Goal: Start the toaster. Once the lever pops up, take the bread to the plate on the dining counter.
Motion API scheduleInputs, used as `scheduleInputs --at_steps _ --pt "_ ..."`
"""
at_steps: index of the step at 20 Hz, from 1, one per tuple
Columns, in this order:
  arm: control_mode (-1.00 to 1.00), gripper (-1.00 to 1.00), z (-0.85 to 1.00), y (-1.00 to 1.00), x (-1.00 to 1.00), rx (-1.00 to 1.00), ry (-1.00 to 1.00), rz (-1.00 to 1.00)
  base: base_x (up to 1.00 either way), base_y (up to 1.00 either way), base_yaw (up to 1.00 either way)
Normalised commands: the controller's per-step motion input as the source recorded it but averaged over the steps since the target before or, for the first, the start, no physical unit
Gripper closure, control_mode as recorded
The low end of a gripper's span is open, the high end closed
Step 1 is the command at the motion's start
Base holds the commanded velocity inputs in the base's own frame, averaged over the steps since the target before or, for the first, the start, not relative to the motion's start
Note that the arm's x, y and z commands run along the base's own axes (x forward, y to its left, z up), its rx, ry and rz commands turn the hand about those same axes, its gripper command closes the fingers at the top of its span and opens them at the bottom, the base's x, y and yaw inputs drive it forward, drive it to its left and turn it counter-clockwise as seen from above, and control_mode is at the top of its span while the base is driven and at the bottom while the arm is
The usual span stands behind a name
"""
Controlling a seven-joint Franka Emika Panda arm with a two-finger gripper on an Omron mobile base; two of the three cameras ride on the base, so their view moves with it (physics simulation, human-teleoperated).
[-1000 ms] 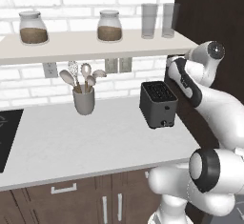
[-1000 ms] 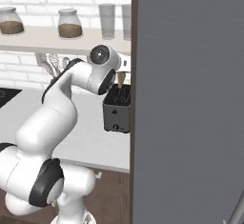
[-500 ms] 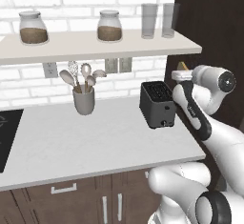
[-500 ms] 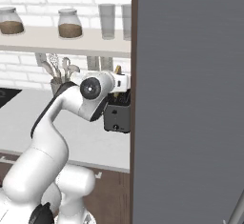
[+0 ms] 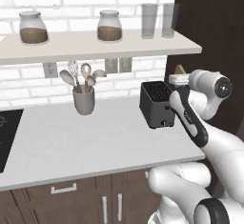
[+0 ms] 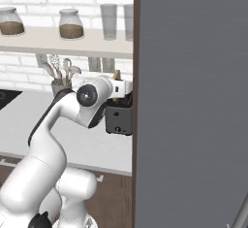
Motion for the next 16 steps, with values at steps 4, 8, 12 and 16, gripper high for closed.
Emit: scheduleInputs --at_steps 4,8,12,16 --pt "1.0 1.0 0.0 0.02 -0.01 0.0 0.02 0.0 -0.14 0.09 0.0" --pt "1.0 1.0 0.0 0.0 0.0 0.0 0.0 0.0 -0.74 0.35 0.0" --pt "1.0 1.0 0.0 0.0 0.0 0.0 0.0 0.0 -0.68 0.58 0.0" --pt "1.0 1.0 0.0 0.0 0.0 0.0 0.0 0.0 -0.32 0.33 0.0"
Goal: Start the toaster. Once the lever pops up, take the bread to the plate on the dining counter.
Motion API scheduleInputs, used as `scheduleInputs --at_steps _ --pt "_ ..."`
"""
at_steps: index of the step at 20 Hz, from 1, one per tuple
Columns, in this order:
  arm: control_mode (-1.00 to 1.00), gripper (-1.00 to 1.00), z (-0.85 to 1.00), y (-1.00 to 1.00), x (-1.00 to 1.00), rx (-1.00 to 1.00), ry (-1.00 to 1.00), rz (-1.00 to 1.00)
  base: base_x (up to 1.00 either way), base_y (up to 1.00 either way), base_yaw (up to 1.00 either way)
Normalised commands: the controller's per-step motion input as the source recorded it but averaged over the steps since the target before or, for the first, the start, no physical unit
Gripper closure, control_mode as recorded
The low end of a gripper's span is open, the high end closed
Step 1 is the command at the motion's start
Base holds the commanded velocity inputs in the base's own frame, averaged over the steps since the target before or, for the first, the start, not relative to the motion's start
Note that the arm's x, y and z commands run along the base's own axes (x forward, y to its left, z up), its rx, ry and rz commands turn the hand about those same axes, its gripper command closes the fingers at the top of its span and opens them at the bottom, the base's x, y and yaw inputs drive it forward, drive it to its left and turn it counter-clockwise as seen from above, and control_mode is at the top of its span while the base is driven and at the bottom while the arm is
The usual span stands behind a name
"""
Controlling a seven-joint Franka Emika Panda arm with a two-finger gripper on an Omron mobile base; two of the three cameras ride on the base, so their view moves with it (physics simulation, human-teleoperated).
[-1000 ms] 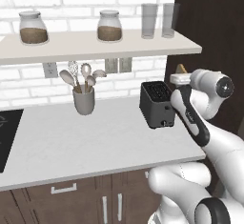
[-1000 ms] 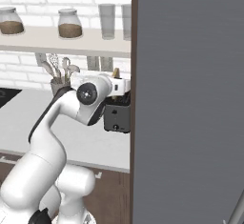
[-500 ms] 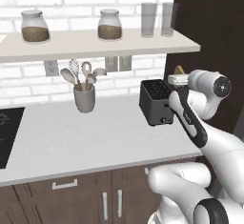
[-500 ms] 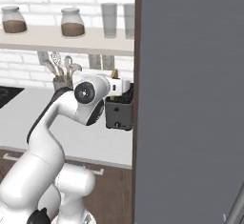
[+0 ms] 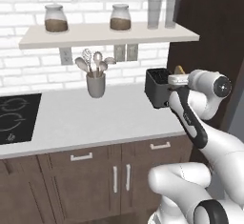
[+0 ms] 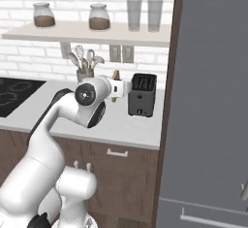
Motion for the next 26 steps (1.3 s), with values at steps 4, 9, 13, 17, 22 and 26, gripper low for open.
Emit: scheduleInputs --at_steps 4,9,13,17,22,26 --pt "1.0 1.0 0.0 0.0 0.0 0.0 0.0 0.0 -0.26 0.32 0.09" --pt "1.0 1.0 0.0 0.0 0.0 0.0 0.0 0.0 -0.05 0.33 0.31" --pt "1.0 1.0 0.0 0.0 0.0 0.0 0.0 0.0 0.0 0.51 0.48" --pt "1.0 1.0 0.0 0.0 0.0 0.0 0.0 0.0 -0.01 0.63 0.44" --pt "1.0 1.0 0.0 0.0 0.0 0.0 0.0 0.0 -0.11 0.87 0.48" --pt "1.0 1.0 0.0 0.0 0.0 0.0 0.0 0.0 -0.3 0.98 0.54"
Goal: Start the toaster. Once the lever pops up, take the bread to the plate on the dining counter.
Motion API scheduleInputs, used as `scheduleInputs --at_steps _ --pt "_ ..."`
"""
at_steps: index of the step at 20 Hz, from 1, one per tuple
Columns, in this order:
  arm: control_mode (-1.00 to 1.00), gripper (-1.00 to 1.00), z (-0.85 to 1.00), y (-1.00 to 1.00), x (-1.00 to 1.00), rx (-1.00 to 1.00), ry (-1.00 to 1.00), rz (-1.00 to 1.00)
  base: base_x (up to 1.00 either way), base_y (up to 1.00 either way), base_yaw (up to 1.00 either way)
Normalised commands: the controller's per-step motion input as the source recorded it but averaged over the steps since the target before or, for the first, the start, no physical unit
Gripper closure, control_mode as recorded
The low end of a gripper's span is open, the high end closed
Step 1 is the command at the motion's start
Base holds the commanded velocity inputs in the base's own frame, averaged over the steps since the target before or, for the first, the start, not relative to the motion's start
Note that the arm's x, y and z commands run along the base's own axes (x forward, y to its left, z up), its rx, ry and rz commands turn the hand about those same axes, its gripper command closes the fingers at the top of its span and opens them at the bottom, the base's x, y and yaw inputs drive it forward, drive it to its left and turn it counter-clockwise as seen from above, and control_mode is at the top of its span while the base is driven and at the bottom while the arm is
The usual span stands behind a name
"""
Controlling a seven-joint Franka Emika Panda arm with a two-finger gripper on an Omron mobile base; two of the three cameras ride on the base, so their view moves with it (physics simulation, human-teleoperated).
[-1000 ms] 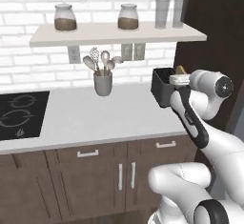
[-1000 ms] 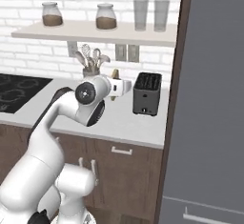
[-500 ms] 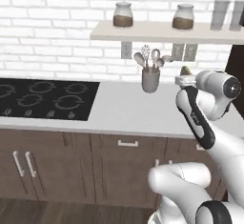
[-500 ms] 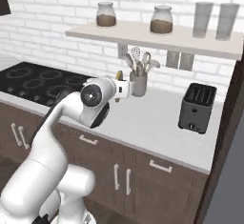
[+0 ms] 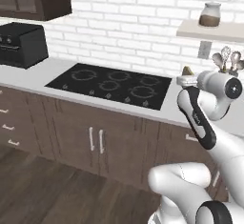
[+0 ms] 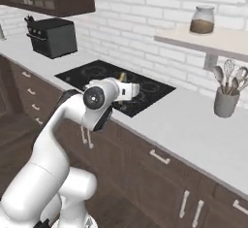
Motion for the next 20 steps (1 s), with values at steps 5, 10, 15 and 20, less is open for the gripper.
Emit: scheduleInputs --at_steps 5,10,15,20 --pt "1.0 1.0 0.0 0.0 0.0 0.0 0.0 0.0 -0.34 0.89 0.64" --pt "1.0 1.0 0.0 0.0 0.0 0.0 0.0 0.0 -0.09 0.58 0.74" --pt "1.0 1.0 0.0 0.0 0.0 0.0 0.0 0.0 0.0 0.05 0.85" --pt "1.0 1.0 0.0 0.0 0.0 0.0 0.0 0.0 0.0 -0.02 0.86"
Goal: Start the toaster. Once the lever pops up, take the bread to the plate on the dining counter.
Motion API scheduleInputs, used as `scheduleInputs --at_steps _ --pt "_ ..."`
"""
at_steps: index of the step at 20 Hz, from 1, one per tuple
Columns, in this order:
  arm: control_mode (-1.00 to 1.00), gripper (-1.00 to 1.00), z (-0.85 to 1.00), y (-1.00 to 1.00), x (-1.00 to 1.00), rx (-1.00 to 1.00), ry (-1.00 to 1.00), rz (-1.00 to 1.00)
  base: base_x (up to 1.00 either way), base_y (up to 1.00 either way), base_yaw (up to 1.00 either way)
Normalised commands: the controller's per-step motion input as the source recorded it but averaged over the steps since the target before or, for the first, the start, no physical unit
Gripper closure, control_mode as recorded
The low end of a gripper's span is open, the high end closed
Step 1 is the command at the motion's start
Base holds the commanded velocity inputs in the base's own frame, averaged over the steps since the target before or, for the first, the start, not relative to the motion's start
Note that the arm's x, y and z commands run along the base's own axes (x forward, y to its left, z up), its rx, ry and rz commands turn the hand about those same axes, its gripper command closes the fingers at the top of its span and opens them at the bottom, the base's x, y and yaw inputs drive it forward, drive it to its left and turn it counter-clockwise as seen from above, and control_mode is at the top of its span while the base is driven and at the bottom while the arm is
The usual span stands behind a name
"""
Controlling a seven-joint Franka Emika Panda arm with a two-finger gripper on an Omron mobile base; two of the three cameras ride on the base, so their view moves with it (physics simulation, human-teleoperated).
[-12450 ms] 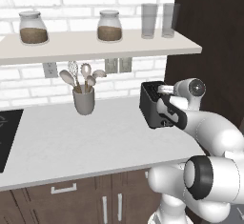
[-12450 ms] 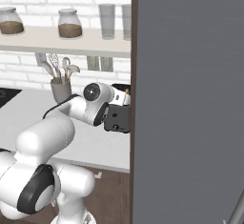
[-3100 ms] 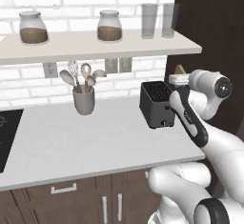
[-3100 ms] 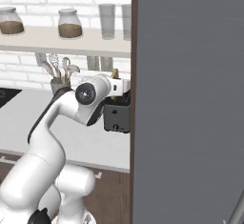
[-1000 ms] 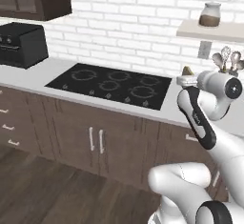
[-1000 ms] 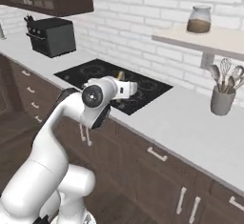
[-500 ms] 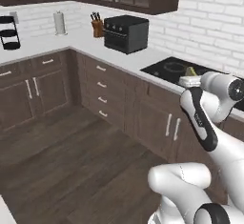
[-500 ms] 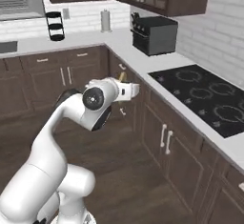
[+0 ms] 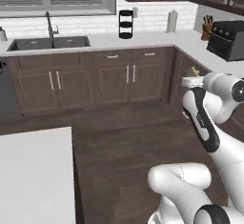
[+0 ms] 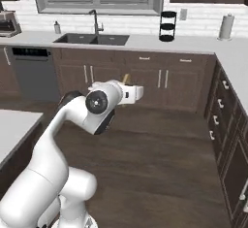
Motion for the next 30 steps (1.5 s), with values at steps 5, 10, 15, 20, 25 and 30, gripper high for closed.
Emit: scheduleInputs --at_steps 5,10,15,20,25,30 --pt "1.0 1.0 0.0 0.0 0.0 0.0 0.0 0.0 0.0 -0.09 0.82" --pt "1.0 1.0 0.0 0.0 0.0 0.0 0.0 0.0 0.0 -0.22 0.81" --pt "1.0 1.0 0.0 0.0 0.0 0.0 0.0 0.0 -0.14 -0.39 0.74" --pt "1.0 1.0 0.0 0.0 0.0 0.0 0.0 0.0 -0.96 -0.1 0.64" --pt "1.0 1.0 0.0 0.0 0.0 0.0 0.0 0.0 -0.92 0.03 0.49" --pt "1.0 1.0 0.0 0.0 0.0 0.0 0.0 0.0 -0.59 0.71 0.41"
